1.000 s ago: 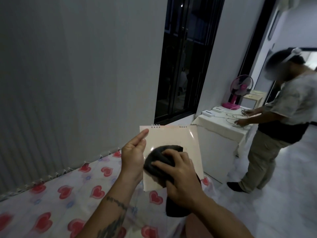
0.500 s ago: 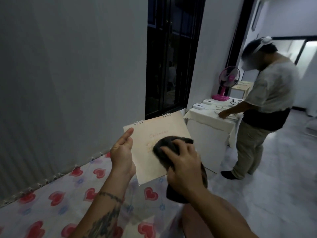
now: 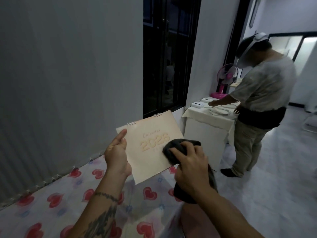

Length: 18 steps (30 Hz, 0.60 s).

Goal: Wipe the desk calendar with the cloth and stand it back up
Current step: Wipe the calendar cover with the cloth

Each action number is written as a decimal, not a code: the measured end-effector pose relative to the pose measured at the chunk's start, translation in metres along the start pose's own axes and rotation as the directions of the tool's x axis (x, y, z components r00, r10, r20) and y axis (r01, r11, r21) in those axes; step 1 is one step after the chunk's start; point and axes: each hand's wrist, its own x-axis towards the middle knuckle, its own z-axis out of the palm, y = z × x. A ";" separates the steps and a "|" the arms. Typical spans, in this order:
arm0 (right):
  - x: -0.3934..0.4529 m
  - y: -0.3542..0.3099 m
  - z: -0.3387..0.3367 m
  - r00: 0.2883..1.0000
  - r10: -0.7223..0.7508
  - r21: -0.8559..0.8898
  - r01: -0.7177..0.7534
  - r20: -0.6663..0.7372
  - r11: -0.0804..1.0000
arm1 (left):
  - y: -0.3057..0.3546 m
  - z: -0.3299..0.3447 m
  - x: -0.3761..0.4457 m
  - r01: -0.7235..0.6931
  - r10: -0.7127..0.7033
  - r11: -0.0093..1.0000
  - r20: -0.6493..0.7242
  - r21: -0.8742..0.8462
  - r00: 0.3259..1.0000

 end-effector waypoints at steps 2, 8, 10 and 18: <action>-0.013 -0.020 0.008 0.989 -0.140 0.050 0.138 0.039 0.989 | -0.004 0.008 -0.001 0.002 -0.002 1.000 0.020 0.000 1.000; -0.018 -0.013 0.012 0.957 -0.285 0.050 0.282 0.064 0.958 | 0.002 0.009 -0.002 0.009 -0.012 0.999 0.077 0.045 0.997; -0.005 0.002 0.006 0.981 -0.193 0.012 0.193 0.031 0.981 | 0.006 0.006 0.000 -0.013 0.008 0.998 0.075 0.061 0.997; 0.042 0.010 -0.004 0.986 0.168 -0.128 -0.167 0.002 0.978 | -0.005 0.011 -0.014 -0.044 0.023 0.991 0.167 0.123 0.986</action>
